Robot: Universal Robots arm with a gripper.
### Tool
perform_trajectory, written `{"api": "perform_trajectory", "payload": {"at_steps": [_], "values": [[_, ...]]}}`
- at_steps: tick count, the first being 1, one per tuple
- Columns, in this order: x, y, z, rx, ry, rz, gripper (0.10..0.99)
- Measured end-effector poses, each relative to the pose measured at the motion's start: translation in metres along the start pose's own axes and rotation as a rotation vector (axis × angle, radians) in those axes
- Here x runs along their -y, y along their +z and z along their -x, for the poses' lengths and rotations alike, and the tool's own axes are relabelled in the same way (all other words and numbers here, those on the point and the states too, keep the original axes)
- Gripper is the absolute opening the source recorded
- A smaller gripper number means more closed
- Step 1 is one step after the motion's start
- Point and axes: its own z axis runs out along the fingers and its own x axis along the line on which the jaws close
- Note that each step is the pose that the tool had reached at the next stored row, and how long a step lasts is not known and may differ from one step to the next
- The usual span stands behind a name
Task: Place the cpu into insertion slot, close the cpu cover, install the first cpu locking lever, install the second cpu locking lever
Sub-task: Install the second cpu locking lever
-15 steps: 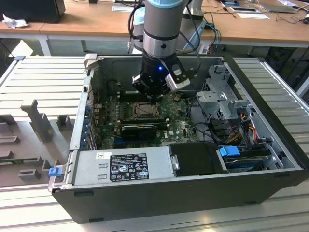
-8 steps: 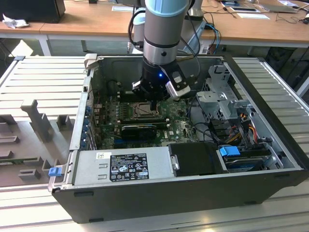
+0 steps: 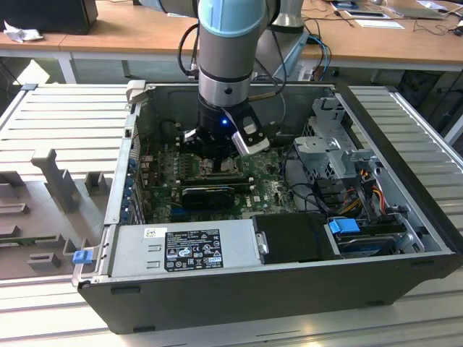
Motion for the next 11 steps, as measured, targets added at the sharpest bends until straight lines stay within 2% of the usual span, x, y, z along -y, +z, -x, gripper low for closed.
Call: {"api": "perform_trajectory", "payload": {"at_steps": [2, 8, 9, 11], "values": [[0.0004, 0.0029, -0.0071, -0.0002, 0.000, 0.000, 0.106], [0.0014, 0.0144, -0.0092, -0.0012, -0.011, 0.001, 0.106], [0.0020, 0.0153, -0.0102, -0.0016, -0.013, 0.004, 0.106], [0.0055, 0.0160, -0.0136, -0.0012, -0.014, 0.016, 0.106]]}}
